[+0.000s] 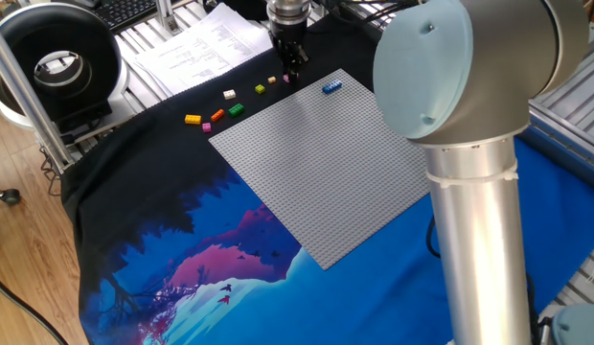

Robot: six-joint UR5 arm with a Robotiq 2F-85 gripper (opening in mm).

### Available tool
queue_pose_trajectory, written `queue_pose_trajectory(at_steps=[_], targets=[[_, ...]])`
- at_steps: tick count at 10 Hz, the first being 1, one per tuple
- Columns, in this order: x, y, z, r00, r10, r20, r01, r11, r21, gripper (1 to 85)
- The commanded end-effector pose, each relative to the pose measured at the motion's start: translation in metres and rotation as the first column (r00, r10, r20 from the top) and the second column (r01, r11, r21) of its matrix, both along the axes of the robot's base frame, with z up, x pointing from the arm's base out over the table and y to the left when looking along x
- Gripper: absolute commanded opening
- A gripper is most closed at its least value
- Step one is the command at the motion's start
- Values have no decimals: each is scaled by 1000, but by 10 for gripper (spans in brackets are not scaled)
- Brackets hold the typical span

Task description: Build with small Lego blocks

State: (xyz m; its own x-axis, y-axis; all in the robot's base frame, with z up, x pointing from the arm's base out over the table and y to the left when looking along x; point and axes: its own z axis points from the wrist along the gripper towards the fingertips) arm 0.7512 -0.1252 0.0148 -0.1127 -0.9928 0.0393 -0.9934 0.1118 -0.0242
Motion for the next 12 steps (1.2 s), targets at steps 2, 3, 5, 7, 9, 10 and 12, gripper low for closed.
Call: queue_pose_trajectory(at_steps=[2,3,5,7,9,10,12], targets=[[-7,0,-2,998,-61,-16,62,997,43,127],[-11,1,-3,996,-85,-24,86,994,60,127],[-15,0,-2,992,-123,-25,125,991,54,127],[-16,0,-1,986,-166,-24,167,985,52,127],[-21,1,1,981,-191,-33,193,980,52,127],[-21,-2,2,981,-193,-30,194,980,44,120],[-22,-5,2,980,-197,-28,197,980,32,117]])
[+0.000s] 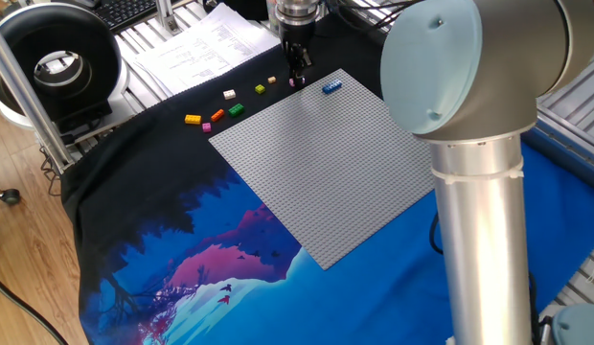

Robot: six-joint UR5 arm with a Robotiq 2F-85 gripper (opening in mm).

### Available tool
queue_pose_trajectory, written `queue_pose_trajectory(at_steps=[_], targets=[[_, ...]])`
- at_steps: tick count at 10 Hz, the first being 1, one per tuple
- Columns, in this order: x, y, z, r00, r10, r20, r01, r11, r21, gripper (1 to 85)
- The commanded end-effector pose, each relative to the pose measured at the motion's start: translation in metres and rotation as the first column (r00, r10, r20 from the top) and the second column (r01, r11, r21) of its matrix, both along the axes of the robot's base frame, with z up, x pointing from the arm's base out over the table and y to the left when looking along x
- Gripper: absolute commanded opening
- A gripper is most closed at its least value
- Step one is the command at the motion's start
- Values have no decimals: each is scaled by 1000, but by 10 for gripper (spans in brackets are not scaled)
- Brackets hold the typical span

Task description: Build with small Lego blocks

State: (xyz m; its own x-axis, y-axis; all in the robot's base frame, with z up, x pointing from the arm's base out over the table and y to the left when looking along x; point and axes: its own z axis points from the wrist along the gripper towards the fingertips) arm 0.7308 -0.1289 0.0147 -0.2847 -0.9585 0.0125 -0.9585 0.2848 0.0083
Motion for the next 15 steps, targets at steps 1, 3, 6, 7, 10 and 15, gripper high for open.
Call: queue_pose_trajectory(at_steps=[1,3,6,7,10,15], targets=[[-3,-3,3,1000,-17,3,17,1000,-4,117],[-9,-7,4,1000,-8,2,8,1000,-17,107],[-19,-7,6,1000,0,8,0,1000,-8,107],[-21,-8,7,1000,0,12,0,1000,-10,103],[-22,-9,6,1000,-3,29,3,1000,-13,87],[5,1,8,988,75,135,-77,997,14,23]])
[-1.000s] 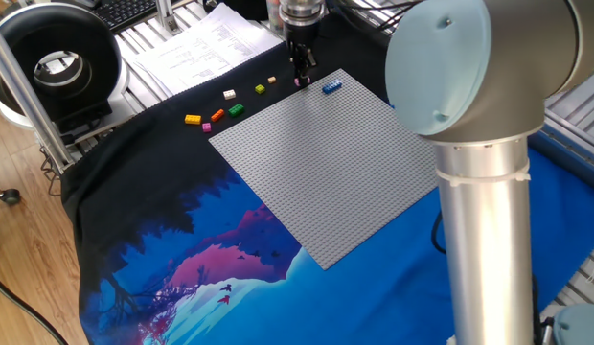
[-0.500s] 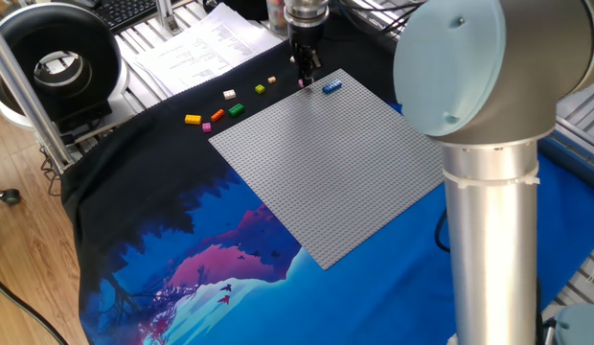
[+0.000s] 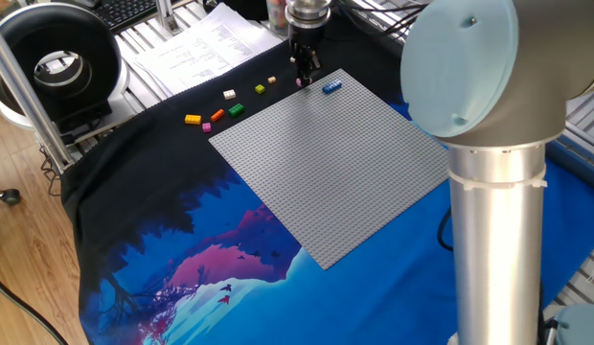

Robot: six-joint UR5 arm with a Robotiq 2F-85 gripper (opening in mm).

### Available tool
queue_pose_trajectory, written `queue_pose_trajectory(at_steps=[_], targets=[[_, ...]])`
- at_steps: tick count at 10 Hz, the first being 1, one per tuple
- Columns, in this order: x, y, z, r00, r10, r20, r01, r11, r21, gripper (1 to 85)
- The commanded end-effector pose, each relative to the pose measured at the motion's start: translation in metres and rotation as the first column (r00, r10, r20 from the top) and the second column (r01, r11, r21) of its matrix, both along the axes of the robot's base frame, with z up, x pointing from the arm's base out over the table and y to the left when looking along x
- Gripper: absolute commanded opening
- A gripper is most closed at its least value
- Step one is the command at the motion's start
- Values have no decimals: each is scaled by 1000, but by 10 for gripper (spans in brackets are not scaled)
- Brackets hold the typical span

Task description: Build with small Lego blocks

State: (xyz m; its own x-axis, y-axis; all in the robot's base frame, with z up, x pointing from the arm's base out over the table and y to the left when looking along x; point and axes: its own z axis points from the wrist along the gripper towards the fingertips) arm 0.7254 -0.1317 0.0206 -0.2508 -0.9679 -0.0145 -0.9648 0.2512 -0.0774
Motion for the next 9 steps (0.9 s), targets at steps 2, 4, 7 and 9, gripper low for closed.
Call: queue_pose_trajectory(at_steps=[2,4,7,9], targets=[[6,6,2,997,69,31,-69,997,21,33],[3,2,1,996,80,28,-80,997,-17,37],[-10,-3,-6,994,105,4,-104,992,-76,37],[-22,-6,-10,992,124,-33,-126,990,-66,57]])
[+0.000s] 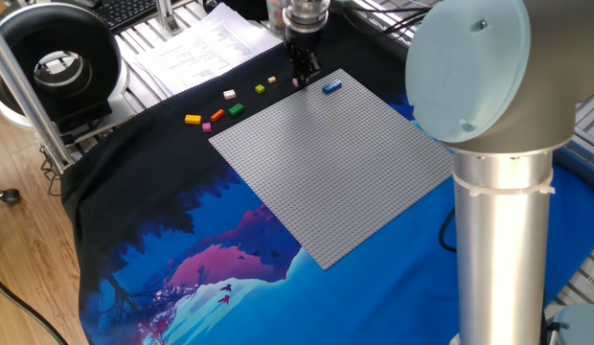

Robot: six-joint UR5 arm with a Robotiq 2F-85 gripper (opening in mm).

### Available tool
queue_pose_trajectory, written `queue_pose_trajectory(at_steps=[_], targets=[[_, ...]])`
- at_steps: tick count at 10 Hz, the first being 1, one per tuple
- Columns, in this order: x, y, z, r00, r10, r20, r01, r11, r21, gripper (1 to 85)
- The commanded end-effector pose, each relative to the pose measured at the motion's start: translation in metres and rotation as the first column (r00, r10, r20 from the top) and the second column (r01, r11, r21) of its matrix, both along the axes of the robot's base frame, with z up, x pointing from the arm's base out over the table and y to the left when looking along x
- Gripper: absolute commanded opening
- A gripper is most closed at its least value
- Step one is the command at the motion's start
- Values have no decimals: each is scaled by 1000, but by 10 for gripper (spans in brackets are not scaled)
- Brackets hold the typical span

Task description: Build with small Lego blocks

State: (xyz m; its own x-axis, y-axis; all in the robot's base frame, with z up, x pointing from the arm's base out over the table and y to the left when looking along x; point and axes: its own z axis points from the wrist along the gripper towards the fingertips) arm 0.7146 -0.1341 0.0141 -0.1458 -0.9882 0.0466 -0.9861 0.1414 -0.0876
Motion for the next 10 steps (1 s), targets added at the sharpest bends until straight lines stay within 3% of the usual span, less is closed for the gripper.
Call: queue_pose_trajectory(at_steps=[1,5,10], targets=[[-14,-5,-5,999,24,-34,-24,1000,-5,80],[-19,6,-4,999,38,-32,-37,998,53,120],[-29,3,-7,998,29,-54,-26,999,45,120]])
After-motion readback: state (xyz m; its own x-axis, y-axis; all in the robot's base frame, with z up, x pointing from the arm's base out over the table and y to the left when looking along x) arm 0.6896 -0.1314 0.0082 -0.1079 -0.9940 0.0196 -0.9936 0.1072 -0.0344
